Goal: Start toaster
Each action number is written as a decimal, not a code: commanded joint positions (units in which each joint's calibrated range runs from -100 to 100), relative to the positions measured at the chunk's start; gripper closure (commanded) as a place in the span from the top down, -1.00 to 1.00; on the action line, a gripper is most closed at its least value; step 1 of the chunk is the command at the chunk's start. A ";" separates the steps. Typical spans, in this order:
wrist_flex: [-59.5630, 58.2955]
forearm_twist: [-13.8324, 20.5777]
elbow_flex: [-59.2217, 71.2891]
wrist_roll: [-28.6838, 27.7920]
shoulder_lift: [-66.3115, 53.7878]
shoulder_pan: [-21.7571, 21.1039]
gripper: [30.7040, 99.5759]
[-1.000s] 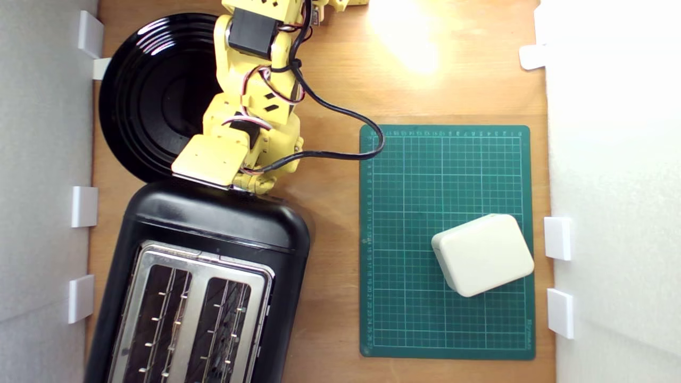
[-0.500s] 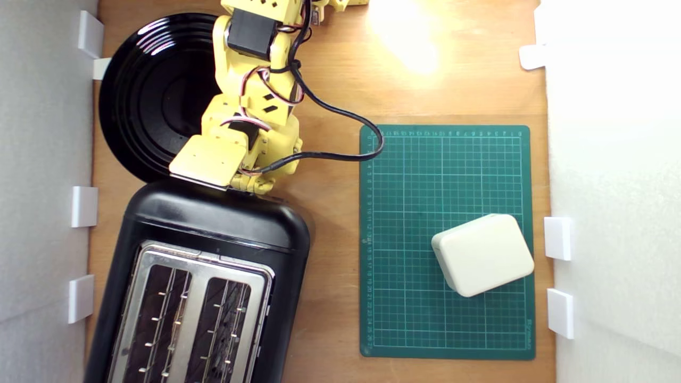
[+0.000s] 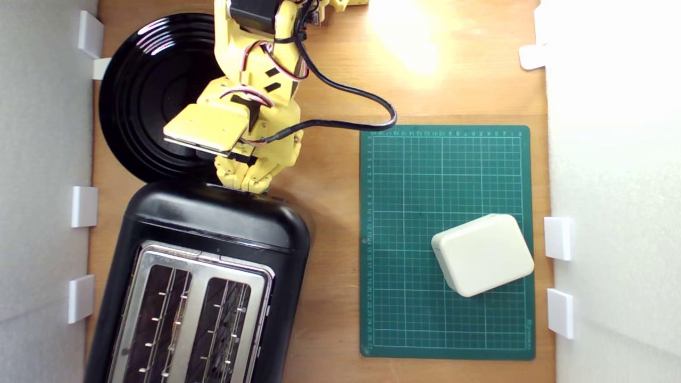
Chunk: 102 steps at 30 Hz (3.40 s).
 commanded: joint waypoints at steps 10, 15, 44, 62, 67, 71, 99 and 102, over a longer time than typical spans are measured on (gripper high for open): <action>10.25 -0.09 6.16 0.35 -16.92 -2.26 -0.98; 15.81 -0.09 6.44 0.35 -22.75 -1.94 -0.98; 12.64 -0.94 56.23 -9.66 -67.96 -9.72 -0.98; 12.04 0.09 73.32 -17.26 -79.03 -16.31 -0.98; 12.64 0.19 73.32 -19.25 -79.12 -18.05 -0.98; 13.07 2.72 73.32 -22.45 -79.20 -19.88 -0.98; 16.67 4.22 73.41 -25.86 -79.03 -24.96 -0.97; 16.67 4.22 73.41 -25.86 -79.03 -24.88 -0.97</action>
